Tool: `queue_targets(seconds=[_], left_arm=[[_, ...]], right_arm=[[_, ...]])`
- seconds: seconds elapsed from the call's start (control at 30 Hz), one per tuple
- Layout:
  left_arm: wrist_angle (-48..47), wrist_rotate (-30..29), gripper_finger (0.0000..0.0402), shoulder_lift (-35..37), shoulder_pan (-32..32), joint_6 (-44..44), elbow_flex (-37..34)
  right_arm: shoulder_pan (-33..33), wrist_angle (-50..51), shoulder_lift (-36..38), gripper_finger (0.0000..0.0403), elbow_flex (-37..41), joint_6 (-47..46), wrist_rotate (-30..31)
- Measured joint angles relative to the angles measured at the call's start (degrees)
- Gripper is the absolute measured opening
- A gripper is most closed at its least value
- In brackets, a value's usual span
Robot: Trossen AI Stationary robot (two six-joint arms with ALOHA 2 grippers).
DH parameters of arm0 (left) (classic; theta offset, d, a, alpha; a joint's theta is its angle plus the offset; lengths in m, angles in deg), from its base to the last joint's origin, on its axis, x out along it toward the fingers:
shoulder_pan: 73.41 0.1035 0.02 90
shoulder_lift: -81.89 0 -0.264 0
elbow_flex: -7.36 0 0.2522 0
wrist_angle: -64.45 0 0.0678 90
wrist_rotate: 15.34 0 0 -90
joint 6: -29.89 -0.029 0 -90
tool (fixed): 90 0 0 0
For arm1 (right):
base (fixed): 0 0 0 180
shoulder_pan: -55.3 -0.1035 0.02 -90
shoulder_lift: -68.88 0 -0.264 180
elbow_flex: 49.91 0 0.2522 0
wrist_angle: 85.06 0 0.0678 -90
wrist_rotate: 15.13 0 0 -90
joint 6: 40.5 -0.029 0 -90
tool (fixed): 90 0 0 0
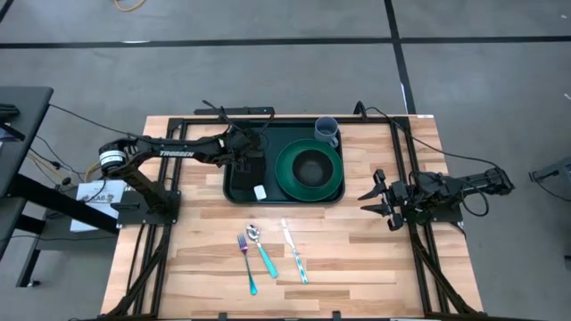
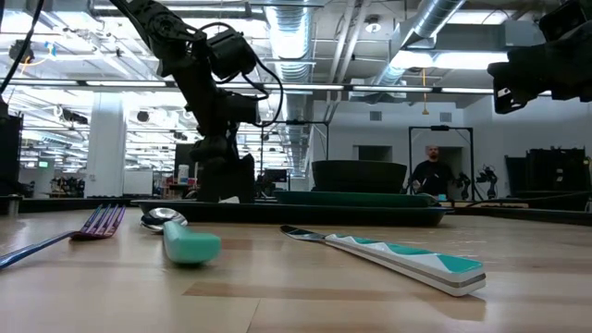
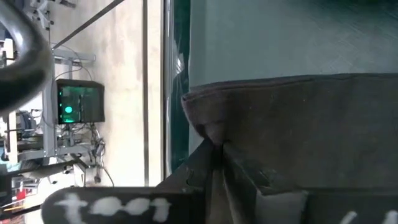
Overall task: Set up tray
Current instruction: Put the black napkin on the black tray to the left of the green plate, then put the purple fork on the black napkin
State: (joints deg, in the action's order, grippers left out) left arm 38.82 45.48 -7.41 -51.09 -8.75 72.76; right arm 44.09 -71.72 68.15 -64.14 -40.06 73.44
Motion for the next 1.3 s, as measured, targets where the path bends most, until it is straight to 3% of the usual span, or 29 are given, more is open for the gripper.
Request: queue_targets(seconds=[0.5,0.67,0.8,1.03,1.17,1.3], left_arm=[[4.6,-4.7,0.0114,0.0,0.0,-0.5,0.0],[5.6,-8.2,0.0120,0.0,-0.2,1.0,0.1],[0.9,-10.5,0.0115,0.0,-0.8,3.9,2.1],[-11.5,-11.1,0.0103,0.0,-3.0,17.3,9.3],[-19.0,-8.8,0.0097,0.0,-4.5,27.7,14.2],[-25.7,-2.8,0.0092,0.0,-5.4,37.8,17.3]], right_arm=[[0.0,0.0,0.0,0.0118,0.0,0.0,0.0],[0.0,0.0,0.0,0.0118,0.0,0.0,0.0],[0.0,0.0,0.0,0.0118,0.0,0.0,0.0],[0.0,0.0,0.0,0.0118,0.0,0.0,0.0],[0.0,0.0,0.0,0.0118,0.0,0.0,0.0],[0.0,0.0,0.0,0.0118,0.0,0.0,0.0]])
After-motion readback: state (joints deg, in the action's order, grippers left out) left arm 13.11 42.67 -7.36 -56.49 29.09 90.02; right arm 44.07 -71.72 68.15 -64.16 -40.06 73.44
